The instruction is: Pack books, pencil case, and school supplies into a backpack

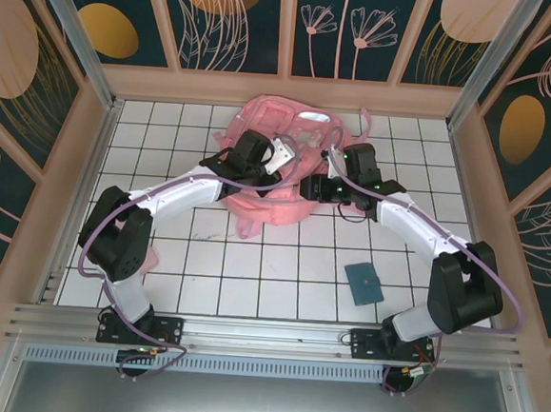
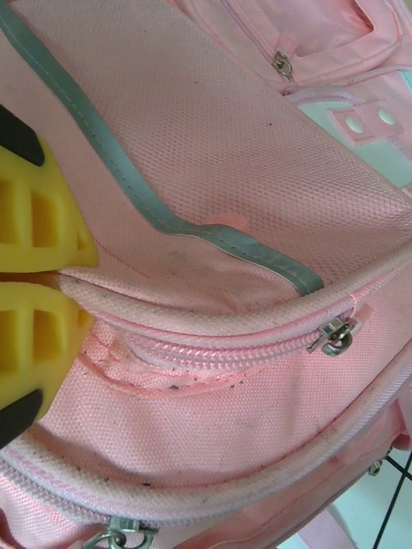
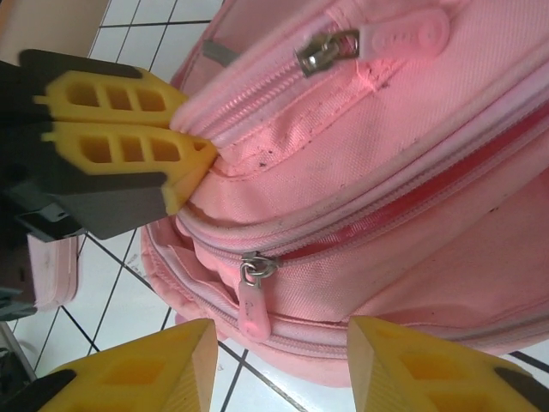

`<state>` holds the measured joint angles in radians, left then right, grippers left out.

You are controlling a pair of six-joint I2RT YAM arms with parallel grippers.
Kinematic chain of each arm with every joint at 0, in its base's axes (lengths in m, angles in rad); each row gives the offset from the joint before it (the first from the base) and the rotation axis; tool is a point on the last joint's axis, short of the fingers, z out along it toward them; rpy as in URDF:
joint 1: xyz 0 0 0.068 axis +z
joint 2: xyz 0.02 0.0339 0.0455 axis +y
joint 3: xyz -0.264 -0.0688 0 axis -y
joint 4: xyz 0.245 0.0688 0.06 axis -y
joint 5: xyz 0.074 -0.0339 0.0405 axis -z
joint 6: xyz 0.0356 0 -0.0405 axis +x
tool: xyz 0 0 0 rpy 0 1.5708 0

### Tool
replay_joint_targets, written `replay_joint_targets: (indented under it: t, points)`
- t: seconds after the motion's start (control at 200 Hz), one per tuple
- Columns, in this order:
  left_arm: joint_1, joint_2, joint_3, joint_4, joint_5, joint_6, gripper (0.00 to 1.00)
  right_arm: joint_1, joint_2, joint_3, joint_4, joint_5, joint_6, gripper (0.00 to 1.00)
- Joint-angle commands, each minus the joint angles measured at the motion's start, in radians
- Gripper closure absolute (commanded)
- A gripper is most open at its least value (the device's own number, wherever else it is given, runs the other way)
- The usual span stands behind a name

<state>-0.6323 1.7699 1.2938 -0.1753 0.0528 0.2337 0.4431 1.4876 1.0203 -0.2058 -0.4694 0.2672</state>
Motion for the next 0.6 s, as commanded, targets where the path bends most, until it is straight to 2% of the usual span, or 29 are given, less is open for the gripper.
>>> replay_joint_targets:
  t: [0.0,0.035,0.12,0.29,0.355,0.445,0.596]
  points:
    - [0.011,-0.047,-0.004,0.114,0.021,-0.067,0.84,0.001,0.026,0.013,0.069,0.044,0.139,0.55]
    - [0.012,-0.049,-0.001,0.101,-0.004,-0.070,0.71,-0.004,0.036,0.010,0.082,0.058,0.185,0.54]
    - [0.022,-0.064,-0.001,0.014,-0.048,-0.025,0.52,-0.011,0.058,0.004,0.104,0.086,0.286,0.54]
    - [0.102,-0.164,-0.080,-0.042,-0.134,-0.037,0.28,-0.029,0.068,-0.031,0.133,0.143,0.421,0.49]
    - [0.139,-0.191,-0.111,-0.005,-0.182,-0.107,0.22,-0.041,0.072,-0.038,0.138,0.162,0.459,0.46]
    - [0.191,-0.182,-0.109,0.030,-0.170,-0.263,0.19,-0.050,0.092,-0.037,0.136,0.174,0.486,0.45]
    - [0.268,0.006,0.028,-0.051,-0.096,-0.525,0.21,-0.049,0.119,-0.034,0.130,0.176,0.508,0.44]
